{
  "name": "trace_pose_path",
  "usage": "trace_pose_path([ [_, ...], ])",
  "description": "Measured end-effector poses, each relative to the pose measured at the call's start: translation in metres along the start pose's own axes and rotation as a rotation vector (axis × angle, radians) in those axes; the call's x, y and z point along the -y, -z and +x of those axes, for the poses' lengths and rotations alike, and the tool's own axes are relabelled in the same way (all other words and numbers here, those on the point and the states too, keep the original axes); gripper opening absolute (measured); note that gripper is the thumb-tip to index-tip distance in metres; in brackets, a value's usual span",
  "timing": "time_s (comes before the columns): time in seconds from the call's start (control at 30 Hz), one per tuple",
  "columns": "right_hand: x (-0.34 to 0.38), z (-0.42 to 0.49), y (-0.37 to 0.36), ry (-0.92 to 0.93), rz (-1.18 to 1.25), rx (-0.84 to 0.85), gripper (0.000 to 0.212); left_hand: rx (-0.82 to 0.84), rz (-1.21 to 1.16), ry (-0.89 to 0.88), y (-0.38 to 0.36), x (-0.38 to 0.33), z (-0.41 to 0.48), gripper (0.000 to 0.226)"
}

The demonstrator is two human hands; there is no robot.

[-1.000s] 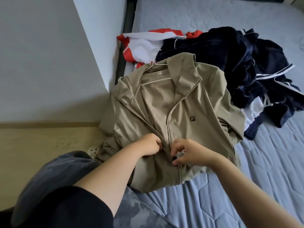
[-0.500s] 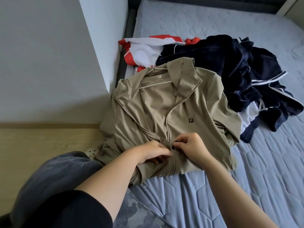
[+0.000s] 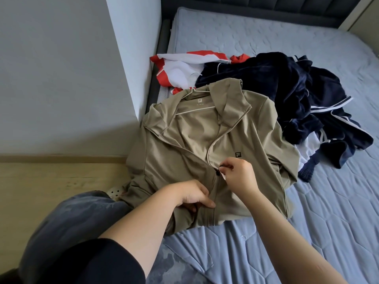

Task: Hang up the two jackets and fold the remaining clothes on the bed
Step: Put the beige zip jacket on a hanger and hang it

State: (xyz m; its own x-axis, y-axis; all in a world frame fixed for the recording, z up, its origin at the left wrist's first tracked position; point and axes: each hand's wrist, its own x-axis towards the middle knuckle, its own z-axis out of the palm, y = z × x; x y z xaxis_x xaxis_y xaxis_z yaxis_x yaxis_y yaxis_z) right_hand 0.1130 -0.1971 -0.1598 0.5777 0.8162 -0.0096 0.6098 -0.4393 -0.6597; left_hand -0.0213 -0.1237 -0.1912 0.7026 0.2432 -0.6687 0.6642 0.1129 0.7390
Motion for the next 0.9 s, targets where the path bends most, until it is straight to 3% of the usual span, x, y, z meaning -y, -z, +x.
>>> trace_pose_path([
  [0.1,0.002,0.005,0.002,-0.02,0.025,0.046,0.011,-0.049,-0.021,-0.049,0.001,0.0,0.0,0.034],
  [0.2,0.006,0.008,0.007,0.011,0.066,0.115,0.018,-0.149,-0.197,-0.125,0.0,-0.003,0.0,0.018],
  [0.43,0.016,0.005,0.003,0.03,0.099,0.136,0.021,-0.195,-0.399,-0.132,0.005,-0.009,0.002,0.03],
  [0.7,0.02,0.016,-0.002,0.047,0.045,-0.066,0.008,-0.14,-0.116,-0.044,0.013,-0.011,-0.005,0.041],
  [0.9,0.02,0.027,0.003,0.048,0.072,0.051,0.016,-0.321,-0.083,-0.085,0.014,-0.004,-0.001,0.036],
])
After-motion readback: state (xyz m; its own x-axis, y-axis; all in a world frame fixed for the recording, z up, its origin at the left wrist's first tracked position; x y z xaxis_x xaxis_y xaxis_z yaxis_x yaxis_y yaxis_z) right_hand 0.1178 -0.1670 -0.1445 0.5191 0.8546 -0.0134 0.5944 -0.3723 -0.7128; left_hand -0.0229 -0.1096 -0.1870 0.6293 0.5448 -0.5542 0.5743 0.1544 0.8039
